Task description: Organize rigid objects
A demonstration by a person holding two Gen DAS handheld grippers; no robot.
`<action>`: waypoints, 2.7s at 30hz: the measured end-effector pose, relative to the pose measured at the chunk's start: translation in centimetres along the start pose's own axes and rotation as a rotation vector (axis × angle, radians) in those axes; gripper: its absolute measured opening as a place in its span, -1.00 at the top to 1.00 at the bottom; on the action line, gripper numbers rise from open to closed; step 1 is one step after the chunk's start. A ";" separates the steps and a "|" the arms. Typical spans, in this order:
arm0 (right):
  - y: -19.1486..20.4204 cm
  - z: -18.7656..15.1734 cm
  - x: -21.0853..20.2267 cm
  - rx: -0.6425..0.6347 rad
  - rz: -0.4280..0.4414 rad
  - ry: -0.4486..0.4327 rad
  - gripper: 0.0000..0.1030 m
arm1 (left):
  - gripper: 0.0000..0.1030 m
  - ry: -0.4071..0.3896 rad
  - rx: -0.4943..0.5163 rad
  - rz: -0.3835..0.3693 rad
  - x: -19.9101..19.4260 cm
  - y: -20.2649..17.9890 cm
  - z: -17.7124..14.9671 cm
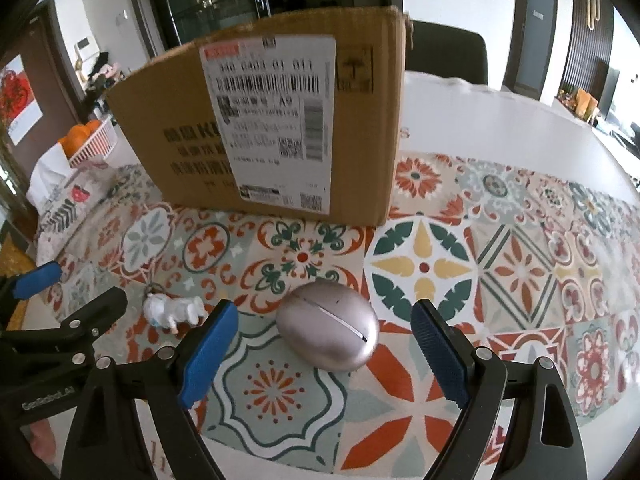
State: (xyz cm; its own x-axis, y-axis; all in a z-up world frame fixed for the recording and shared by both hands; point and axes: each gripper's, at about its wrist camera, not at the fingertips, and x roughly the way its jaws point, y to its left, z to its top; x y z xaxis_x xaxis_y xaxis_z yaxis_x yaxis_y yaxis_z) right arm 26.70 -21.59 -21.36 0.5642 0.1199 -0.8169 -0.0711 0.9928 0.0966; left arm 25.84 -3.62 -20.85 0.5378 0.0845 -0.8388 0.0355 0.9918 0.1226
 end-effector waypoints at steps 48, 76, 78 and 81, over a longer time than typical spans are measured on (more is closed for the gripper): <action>-2.1 -1.0 -1.6 0.025 -0.053 -0.077 -0.23 | -0.85 0.028 -0.037 -0.161 2.3 -3.2 -0.8; -1.5 -1.5 -0.6 0.050 -0.018 -0.039 -0.23 | 0.02 0.014 -0.030 -0.254 2.8 -1.8 -1.4; -1.2 -1.5 -0.7 0.049 -0.014 -0.048 -0.23 | 0.02 0.008 -0.024 -0.263 2.5 -1.5 -1.6; -0.9 -1.6 -1.0 0.059 0.000 -0.058 -0.23 | 0.02 0.001 -0.020 -0.267 2.1 -1.4 -1.6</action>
State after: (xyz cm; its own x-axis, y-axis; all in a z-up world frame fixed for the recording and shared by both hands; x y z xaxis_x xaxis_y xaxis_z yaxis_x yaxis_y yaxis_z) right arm 24.87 -22.62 -21.57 0.6109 0.1180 -0.7828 -0.0234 0.9911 0.1311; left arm 25.52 -4.66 -23.63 0.5105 -0.1802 -0.8408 0.1596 0.9807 -0.1132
